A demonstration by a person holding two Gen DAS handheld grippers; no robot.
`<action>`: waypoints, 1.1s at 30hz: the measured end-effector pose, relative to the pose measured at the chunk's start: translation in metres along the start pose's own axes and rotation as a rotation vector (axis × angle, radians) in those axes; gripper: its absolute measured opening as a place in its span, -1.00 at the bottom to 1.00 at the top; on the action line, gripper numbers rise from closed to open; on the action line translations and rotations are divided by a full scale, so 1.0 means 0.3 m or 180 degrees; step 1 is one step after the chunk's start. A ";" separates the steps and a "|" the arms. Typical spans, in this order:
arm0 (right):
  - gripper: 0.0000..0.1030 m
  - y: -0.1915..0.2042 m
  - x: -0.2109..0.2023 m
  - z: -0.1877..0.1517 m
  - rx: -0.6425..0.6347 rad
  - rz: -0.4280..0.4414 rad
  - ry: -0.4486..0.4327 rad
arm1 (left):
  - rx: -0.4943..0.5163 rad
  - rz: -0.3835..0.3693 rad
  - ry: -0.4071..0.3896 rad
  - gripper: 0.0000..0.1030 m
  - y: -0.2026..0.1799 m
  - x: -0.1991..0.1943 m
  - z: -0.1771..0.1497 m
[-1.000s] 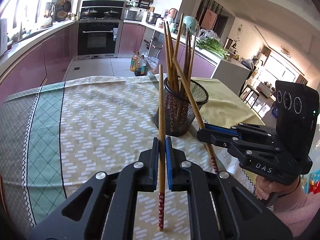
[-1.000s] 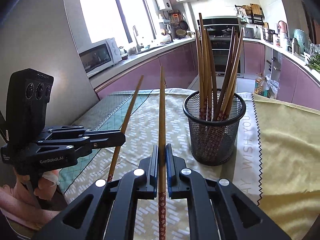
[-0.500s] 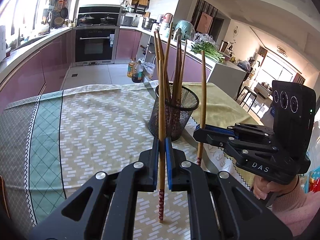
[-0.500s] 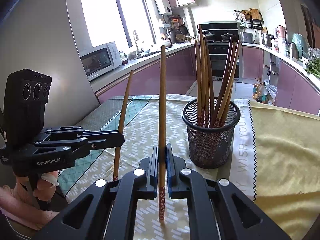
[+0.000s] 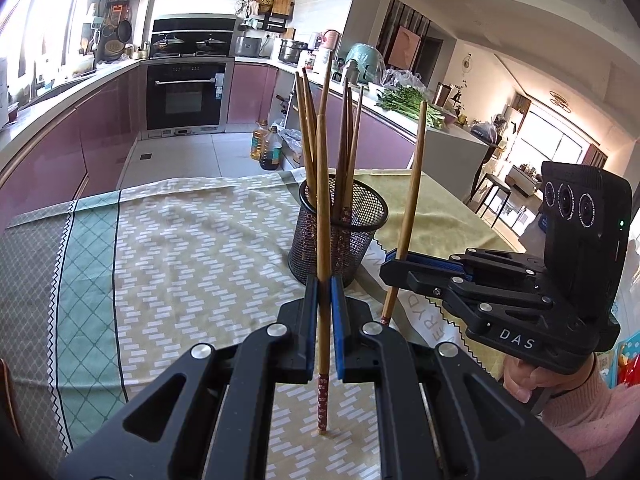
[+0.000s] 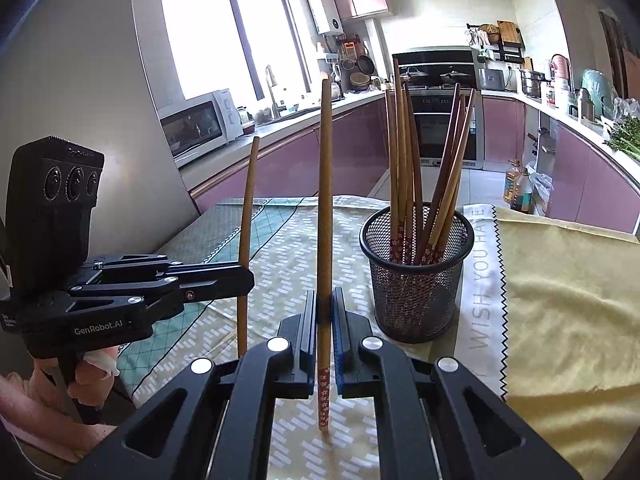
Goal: Organize utensils
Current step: 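Raise both held chopsticks upright and carry them above the mesh cup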
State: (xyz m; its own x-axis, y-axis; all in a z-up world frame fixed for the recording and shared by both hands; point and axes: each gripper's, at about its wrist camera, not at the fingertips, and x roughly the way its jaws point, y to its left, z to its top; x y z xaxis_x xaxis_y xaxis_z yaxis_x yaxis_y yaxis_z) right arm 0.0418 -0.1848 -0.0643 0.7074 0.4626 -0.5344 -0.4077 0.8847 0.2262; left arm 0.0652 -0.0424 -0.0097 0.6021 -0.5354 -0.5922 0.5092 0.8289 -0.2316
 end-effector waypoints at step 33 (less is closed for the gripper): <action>-0.88 -0.014 -0.024 0.022 0.0027 -0.0043 -0.0116 | 0.0054 -0.0004 -0.0066 -0.86 -0.018 -0.020 0.016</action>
State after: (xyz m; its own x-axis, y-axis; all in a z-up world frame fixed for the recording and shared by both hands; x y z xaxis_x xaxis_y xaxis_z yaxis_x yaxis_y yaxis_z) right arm 0.0420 -0.1914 -0.0560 0.7334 0.4523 -0.5075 -0.3931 0.8912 0.2262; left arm 0.0618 -0.0444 -0.0012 0.6140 -0.5399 -0.5757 0.5203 0.8254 -0.2192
